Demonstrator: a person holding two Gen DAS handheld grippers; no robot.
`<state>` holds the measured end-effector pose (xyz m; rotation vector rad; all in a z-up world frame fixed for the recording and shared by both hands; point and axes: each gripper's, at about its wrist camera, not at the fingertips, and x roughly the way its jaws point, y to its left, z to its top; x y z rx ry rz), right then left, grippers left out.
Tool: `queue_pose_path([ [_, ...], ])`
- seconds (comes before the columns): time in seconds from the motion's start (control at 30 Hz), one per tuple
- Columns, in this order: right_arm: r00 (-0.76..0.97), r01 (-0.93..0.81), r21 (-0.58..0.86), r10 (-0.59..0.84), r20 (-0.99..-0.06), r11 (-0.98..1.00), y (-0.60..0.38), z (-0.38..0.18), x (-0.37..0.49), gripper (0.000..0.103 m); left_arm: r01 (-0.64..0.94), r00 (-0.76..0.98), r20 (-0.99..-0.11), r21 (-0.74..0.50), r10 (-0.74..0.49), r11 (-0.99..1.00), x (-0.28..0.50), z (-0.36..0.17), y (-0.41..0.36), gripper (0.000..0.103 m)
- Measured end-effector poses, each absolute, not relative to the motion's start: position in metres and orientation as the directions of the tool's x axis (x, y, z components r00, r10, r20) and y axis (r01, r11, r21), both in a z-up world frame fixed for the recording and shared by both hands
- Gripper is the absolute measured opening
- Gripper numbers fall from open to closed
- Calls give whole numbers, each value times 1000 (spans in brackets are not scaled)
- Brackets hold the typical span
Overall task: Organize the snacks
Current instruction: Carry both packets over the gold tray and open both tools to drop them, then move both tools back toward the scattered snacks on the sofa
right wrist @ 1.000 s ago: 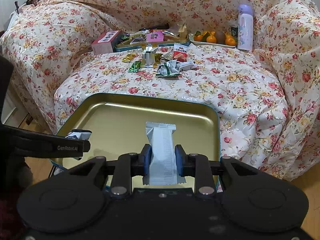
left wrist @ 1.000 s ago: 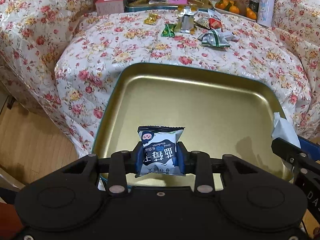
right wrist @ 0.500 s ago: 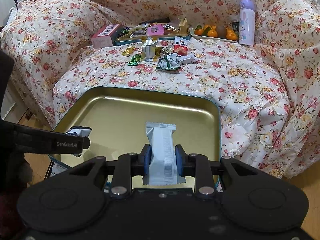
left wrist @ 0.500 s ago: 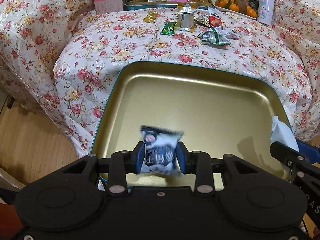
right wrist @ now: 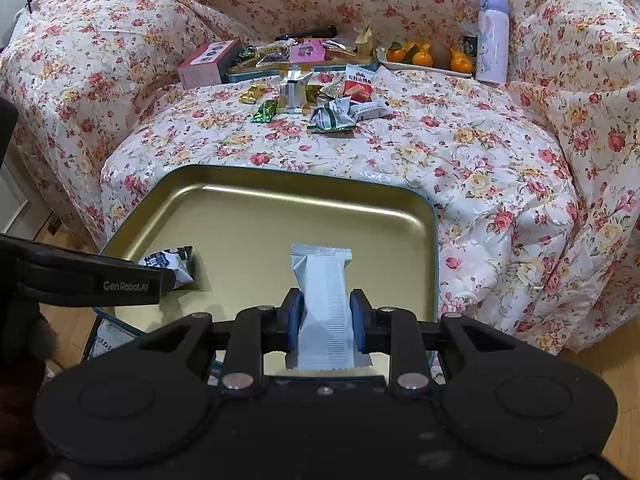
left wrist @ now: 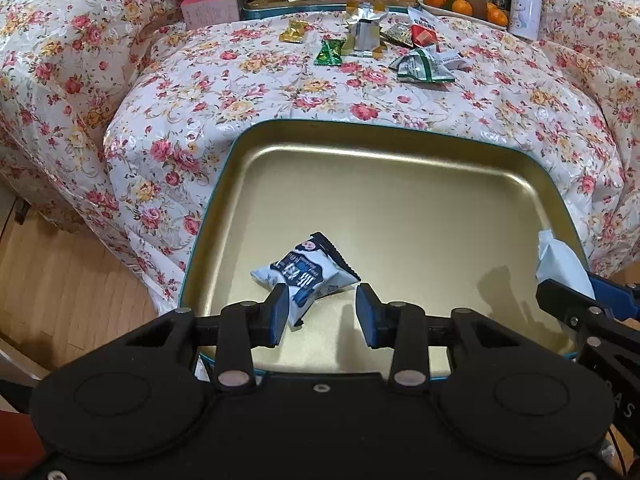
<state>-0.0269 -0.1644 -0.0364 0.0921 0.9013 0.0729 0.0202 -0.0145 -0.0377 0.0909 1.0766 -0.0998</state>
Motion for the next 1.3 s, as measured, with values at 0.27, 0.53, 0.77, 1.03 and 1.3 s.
queue_pose_path([
  [0.27, 604, -29, 108, 104, -790, 994, -165, -38, -26, 29, 132, 469, -882, 28, -38, 991, 19, -38, -15, 47],
  [0.53, 600, -31, 112, 108, -793, 993, -165, -39, -26, 29, 131, 463, -885, 24, -40, 991, 19, -39, -14, 47],
  [0.77, 601, -29, 115, 109, -792, 993, -165, -39, -26, 29, 130, 463, -886, 23, -40, 991, 19, -39, -15, 47],
  [1.03, 601, -28, 115, 109, -792, 993, -165, -39, -26, 29, 130, 463, -885, 25, -39, 991, 19, -39, -15, 47],
  [1.3, 601, -29, 116, 110, -792, 993, -165, -39, -26, 29, 130, 463, -885, 25, -38, 991, 19, -39, -15, 47],
])
